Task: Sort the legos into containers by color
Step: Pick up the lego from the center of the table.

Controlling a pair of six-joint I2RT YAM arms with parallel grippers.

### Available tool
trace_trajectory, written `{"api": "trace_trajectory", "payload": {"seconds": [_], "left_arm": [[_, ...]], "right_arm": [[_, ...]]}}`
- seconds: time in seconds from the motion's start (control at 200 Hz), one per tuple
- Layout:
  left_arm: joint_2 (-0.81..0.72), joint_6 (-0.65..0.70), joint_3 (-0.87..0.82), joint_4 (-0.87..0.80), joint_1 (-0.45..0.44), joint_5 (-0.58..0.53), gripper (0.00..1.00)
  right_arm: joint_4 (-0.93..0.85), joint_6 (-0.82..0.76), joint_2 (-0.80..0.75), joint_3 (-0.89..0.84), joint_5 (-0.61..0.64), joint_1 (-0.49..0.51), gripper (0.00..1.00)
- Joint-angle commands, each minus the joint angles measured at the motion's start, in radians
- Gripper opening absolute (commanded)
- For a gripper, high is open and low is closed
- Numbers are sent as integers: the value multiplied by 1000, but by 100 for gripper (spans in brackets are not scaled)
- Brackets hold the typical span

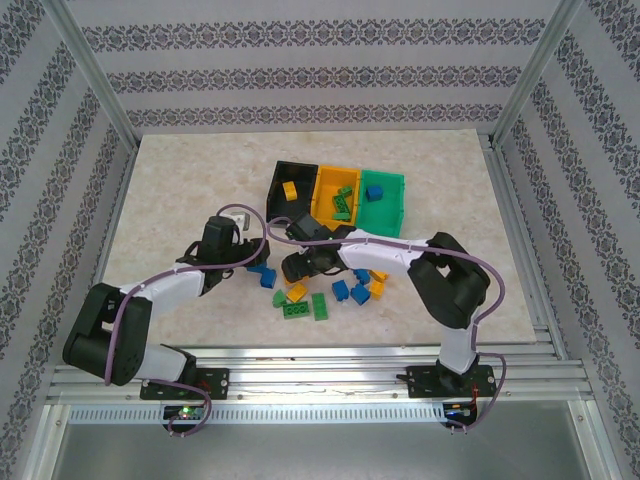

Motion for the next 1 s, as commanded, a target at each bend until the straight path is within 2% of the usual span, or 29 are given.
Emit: {"api": "trace_trajectory", "payload": {"seconds": [0.0, 0.07, 0.28, 0.395, 0.595, 0.874, 0.914, 0.994], "left_arm": [[-21, -23, -14, 39, 16, 11, 55], [-22, -24, -15, 42, 17, 16, 55], [-17, -28, -18, 46, 19, 20, 55], [-16, -27, -18, 48, 20, 21, 55], [-13, -27, -18, 50, 21, 24, 55], [-22, -16, -17, 49, 20, 35, 55], [-22, -14, -16, 52, 20, 43, 55], [-22, -4, -20, 70, 20, 74, 55]], "right_arm": [[-28, 28, 21, 39, 1, 0, 64], [-39, 31, 33, 37, 15, 0, 61], [-36, 34, 22, 16, 30, -8, 44], [-34, 29, 11, 26, 28, -19, 41], [-31, 0, -12, 114, 26, -54, 41], [6, -63, 79, 389, 63, -158, 41], [22, -76, 104, 428, 76, -171, 44], [8, -101, 166, 526, 98, -191, 61]]}}
